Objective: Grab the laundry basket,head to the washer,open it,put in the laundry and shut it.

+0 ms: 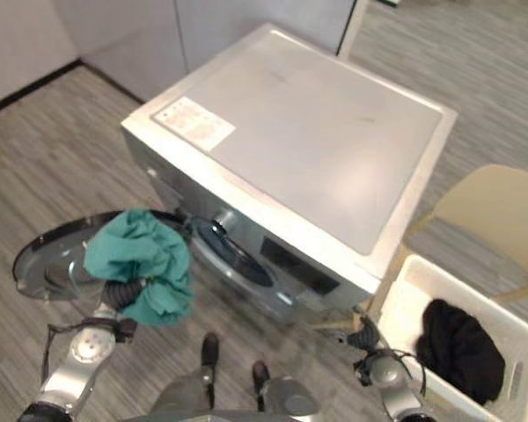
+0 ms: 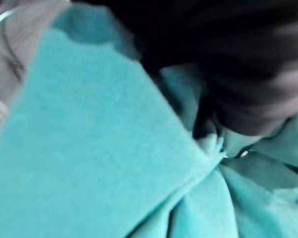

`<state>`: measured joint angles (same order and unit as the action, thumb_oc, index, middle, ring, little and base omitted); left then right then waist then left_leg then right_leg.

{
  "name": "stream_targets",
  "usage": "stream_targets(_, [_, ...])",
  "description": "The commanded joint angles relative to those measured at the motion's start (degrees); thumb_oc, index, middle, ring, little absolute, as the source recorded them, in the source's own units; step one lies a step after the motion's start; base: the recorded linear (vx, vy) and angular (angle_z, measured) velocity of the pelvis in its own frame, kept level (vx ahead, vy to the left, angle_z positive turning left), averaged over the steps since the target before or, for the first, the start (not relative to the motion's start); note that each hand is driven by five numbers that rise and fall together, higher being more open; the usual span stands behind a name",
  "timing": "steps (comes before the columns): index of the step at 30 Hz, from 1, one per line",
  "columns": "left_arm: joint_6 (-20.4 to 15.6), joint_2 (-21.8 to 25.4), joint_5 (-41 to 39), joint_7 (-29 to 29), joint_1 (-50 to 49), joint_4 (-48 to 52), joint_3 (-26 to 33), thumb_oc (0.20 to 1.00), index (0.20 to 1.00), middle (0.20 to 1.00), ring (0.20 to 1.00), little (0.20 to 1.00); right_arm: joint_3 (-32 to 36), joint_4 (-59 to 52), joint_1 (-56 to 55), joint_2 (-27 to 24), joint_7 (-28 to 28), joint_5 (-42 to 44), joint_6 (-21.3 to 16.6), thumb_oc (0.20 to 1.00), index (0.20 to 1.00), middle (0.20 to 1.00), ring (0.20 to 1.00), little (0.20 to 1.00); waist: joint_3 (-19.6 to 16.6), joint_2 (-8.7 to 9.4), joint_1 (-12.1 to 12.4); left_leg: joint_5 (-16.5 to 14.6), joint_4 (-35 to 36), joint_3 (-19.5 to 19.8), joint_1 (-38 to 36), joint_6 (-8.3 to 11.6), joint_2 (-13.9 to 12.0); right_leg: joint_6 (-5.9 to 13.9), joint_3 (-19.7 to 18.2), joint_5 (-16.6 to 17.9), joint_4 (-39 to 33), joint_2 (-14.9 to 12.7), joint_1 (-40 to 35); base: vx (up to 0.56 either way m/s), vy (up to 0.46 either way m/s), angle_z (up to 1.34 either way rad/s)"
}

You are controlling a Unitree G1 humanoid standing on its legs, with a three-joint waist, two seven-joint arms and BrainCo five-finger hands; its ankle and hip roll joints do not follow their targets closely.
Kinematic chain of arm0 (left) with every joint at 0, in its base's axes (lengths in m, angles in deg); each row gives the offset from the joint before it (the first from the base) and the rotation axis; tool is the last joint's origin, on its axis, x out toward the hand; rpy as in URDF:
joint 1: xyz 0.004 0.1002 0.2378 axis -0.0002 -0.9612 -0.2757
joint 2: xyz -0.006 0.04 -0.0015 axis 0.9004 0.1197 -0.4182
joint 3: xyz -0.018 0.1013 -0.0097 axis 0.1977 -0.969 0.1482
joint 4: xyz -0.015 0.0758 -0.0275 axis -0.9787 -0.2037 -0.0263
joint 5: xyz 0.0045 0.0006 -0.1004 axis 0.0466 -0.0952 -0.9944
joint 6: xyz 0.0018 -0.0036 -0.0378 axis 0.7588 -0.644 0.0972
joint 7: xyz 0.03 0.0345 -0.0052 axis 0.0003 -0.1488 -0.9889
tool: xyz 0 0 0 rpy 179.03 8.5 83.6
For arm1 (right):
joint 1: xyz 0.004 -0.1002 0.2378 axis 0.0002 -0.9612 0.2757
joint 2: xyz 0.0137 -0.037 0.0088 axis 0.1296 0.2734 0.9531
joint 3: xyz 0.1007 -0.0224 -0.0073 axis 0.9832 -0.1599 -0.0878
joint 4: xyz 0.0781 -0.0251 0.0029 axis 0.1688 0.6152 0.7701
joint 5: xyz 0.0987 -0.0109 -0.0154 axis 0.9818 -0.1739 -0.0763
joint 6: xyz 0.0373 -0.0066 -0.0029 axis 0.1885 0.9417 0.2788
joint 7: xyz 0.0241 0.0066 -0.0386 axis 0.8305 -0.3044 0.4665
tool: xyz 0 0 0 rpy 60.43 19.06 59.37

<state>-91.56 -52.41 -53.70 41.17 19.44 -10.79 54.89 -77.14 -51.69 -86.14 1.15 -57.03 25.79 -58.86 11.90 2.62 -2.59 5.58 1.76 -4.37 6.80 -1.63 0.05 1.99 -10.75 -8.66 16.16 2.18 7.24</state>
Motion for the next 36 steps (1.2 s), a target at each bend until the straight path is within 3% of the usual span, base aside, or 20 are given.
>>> stream_targets(1, [-2.9,3.4,-0.3,1.7,-0.2,4.3,3.2,0.200,0.200,0.200,0.200,0.200,0.4,0.1,2.4,0.4,-0.3,-0.1,-1.5,1.000,1.000,1.000,1.000,1.000,-0.7,1.71,2.0,-6.4,-6.1,0.2,1.9,1.32,-1.3,5.40,7.3,5.6,-0.9,-6.2,-2.1,0.02,0.172,-1.62])
stream_targets(2, [-2.9,3.5,-0.5,2.0,-0.2,4.1,3.6,0.200,0.200,0.200,0.200,0.200,0.4,0.0,2.9,0.6,-0.2,0.2,-1.6,1.000,1.000,1.000,1.000,1.000,-0.8,1.48,2.5,-6.5,-4.6,-1.9,0.2,1.49,-1.6,4.71,13.5,5.3,-0.5,-7.4,-1.6,0.04,0.121,-1.20])
stream_targets(3, [-2.9,3.4,-0.4,1.8,-0.3,3.9,3.7,0.200,0.200,0.200,0.200,0.200,0.4,0.1,2.7,0.8,-0.1,0.1,-1.6,1.000,1.000,1.000,1.000,1.000,-1.2,1.43,2.5,-6.3,-3.9,-2.5,-0.5,1.53,-1.5,5.01,16.0,4.9,-1.3,-7.4,-1.8,0.10,0.202,-1.20])
stream_targets(4, [-3.0,2.9,-0.7,2.0,-0.7,2.8,4.4,0.200,0.200,0.200,0.200,0.200,0.3,0.7,3.0,0.7,-0.1,0.0,-1.5,1.000,1.000,1.000,1.000,1.000,-1.9,1.69,2.2,-6.2,-2.7,-4.8,-1.9,1.82,-1.0,4.42,20.7,4.1,-5.5,-6.0,-2.1,0.08,0.091,-0.68])
stream_targets(5, [-3.1,2.9,-0.7,2.0,-0.8,2.7,4.4,0.200,0.200,0.200,0.200,0.200,0.3,0.7,3.0,0.7,-0.1,0.0,-1.5,1.000,1.000,1.000,1.000,1.000,-1.9,1.66,2.2,-6.2,-2.6,-4.8,-2.0,1.85,-1.1,4.40,20.8,4.2,-5.7,-5.9,-2.3,0.08,0.104,-0.82])
stream_targets(7, [-2.9,2.5,-1.2,2.1,-1.4,1.7,5.6,0.200,0.200,0.200,0.200,0.200,0.0,1.9,2.8,0.9,-0.2,0.0,-1.3,1.000,1.000,1.000,1.000,1.000,-1.9,1.72,2.7,-7.1,-2.7,-6.5,-3.2,2.17,-0.6,3.63,25.4,3.8,-8.9,-5.1,-2.3,0.08,0.006,-0.54])
stream_targets(8, [-2.9,2.5,-0.9,2.1,-1.6,1.7,5.8,0.200,0.200,0.200,0.200,0.200,0.7,1.8,2.2,0.9,-0.7,0.3,-1.4,1.000,1.000,1.000,1.000,1.000,-1.9,1.93,2.4,-7.8,-4.1,-6.4,-2.9,2.34,-0.5,3.29,25.2,3.4,-9.9,-4.9,-2.6,0.10,-0.036,-0.24])
stream_targets(10, [-2.8,1.2,-0.7,1.9,-2.5,1.0,6.4,0.200,0.200,0.200,0.200,0.200,1.7,2.2,1.1,1.0,-0.4,1.0,-1.2,1.000,1.000,1.000,1.000,1.000,-1.3,2.51,1.7,-8.6,-8.7,-5.9,-2.1,2.28,0.2,2.42,20.0,4.1,-11.2,-3.7,-3.4,0.08,-0.010,0.12])
stream_targets(11, [-3.0,0.7,-1.1,1.7,-2.5,0.2,6.3,0.200,0.200,0.200,0.200,0.200,1.7,3.6,1.4,0.7,-0.8,2.0,-1.2,1.000,1.000,1.000,1.000,1.000,-0.5,2.59,2.1,-7.5,-15.3,-5.3,0.6,3.17,0.1,1.21,19.1,4.5,-12.2,-3.6,-4.6,0.03,-0.004,0.39])
stream_targets(12, [-3.0,0.7,-1.1,1.7,-2.4,0.2,6.3,0.200,0.200,0.200,0.200,0.200,1.8,3.6,1.5,0.7,-0.8,2.1,-1.2,1.000,1.000,1.000,1.000,1.000,-0.7,2.62,2.1,-7.3,-15.3,-5.3,0.9,3.18,0.1,1.18,19.1,4.7,-12.3,-3.6,-4.3,-0.05,0.002,0.30])
stream_targets(13, [-3.0,0.4,-1.8,2.0,-2.2,-1.5,6.5,0.200,0.200,0.200,0.200,0.200,2.1,4.3,2.0,0.1,-0.8,2.9,-1.0,1.000,1.000,1.000,1.000,1.000,0.4,2.47,2.8,-5.4,-20.6,-2.2,4.4,4.77,0.5,0.57,18.5,4.8,-12.8,-3.7,-4.5,-0.05,0.020,0.00])
stream_targets(14, [-3.0,0.4,-1.8,2.0,-2.2,-1.5,6.5,0.200,0.200,0.200,0.200,0.200,2.1,4.3,2.1,0.1,-0.8,2.9,-1.0,1.000,1.000,1.000,1.000,1.000,0.3,2.51,2.7,-5.1,-20.5,-2.1,4.6,4.76,0.6,0.56,18.6,5.0,-12.9,-3.7,-4.3,-0.01,0.074,-0.03])
stream_targets(16, [-2.4,0.3,-1.6,1.7,-2.5,-3.0,6.0,0.200,0.200,0.200,0.200,0.200,1.8,5.1,2.6,-0.2,-0.8,2.9,-0.9,1.000,1.000,1.000,1.000,1.000,-0.3,2.09,2.9,-8.4,-15.8,1.3,5.1,3.76,0.4,1.45,17.9,4.3,-13.5,-4.6,-4.3,0.07,0.100,-0.20])
stream_targets(21, [-2.1,-0.1,-2.6,2.0,-1.8,-5.7,4.9,0.200,0.200,0.200,0.200,0.200,2.5,6.3,3.4,-0.4,-1.6,3.7,-0.8,1.000,1.000,1.000,1.000,1.000,-0.5,0.83,3.1,-6.4,-7.9,6.8,5.2,4.22,-1.3,2.09,15.3,3.0,-12.0,-5.0,-3.5,0.07,0.144,-0.24])
stream_targets(25, [-1.7,-0.1,-2.7,1.7,-1.2,-6.7,4.1,0.200,0.200,0.200,0.200,0.200,3.4,6.8,3.3,-0.2,-2.0,4.0,-0.8,1.000,1.000,1.000,1.000,1.000,-0.5,-0.08,2.2,-6.4,-7.7,5.8,4.2,3.72,-1.2,2.48,15.1,2.0,-8.5,-5.9,-2.1,0.02,0.197,-0.23])
stream_targets(28, [-1.9,0.8,-3.8,2.9,1.0,-8.8,3.7,0.200,0.200,0.200,0.200,0.200,2.7,6.6,6.2,-0.1,-3.2,5.2,-0.7,1.000,1.000,1.000,1.000,1.000,3.1,0.25,2.1,-8.5,-12.7,3.0,7.3,2.14,-0.5,2.77,12.9,2.3,-0.1,-6.6,5.3,-0.24,0.229,-0.51])
stream_targets(33, [-2.5,1.0,-4.8,5.6,4.5,-10.2,2.8,0.200,0.200,0.200,0.200,0.200,1.3,4.2,8.9,0.2,-5.3,7.6,-0.8,1.000,1.000,1.000,1.000,1.000,6.3,1.71,2.8,-13.5,-24.8,0.5,17.2,0.27,-1.3,1.65,13.0,0.5,8.6,-7.1,15.1,-0.17,0.029,-0.44])
stream_targets(34, [-2.5,1.1,-3.8,6.7,6.7,-10.9,0.9,0.200,0.200,0.200,0.200,0.200,0.8,2.8,10.0,0.2,-6.2,8.8,-1.4,1.000,1.000,1.000,1.000,1.000,7.5,2.03,2.6,-15.1,-30.4,0.4,21.9,-0.37,-1.8,0.96,13.5,-0.8,12.8,-7.3,19.2,-0.14,-0.006,-0.15])
stream_targets(35, [-2.5,1.1,-3.8,6.7,6.8,-10.9,0.9,0.200,0.200,0.200,0.200,0.200,0.9,2.8,10.0,0.2,-6.2,8.8,-1.5,1.000,1.000,1.000,1.000,1.000,7.4,1.99,2.6,-15.2,-30.6,0.4,22.2,-0.37,-1.8,0.96,13.5,-0.9,12.9,-7.2,19.4,-0.06,-0.022,-0.11])
stream_targets(36, [-2.5,1.1,-3.5,6.9,7.8,-11.1,-0.1,0.200,0.200,0.200,0.200,0.200,0.7,2.2,10.4,0.2,-6.6,9.3,-1.4,1.000,1.000,1.000,1.000,1.000,7.7,2.05,2.3,-17.8,-34.1,0.8,24.1,-0.18,-2.0,0.89,13.2,-3.3,15.4,-7.3,20.8,0.02,-0.017,-0.04])
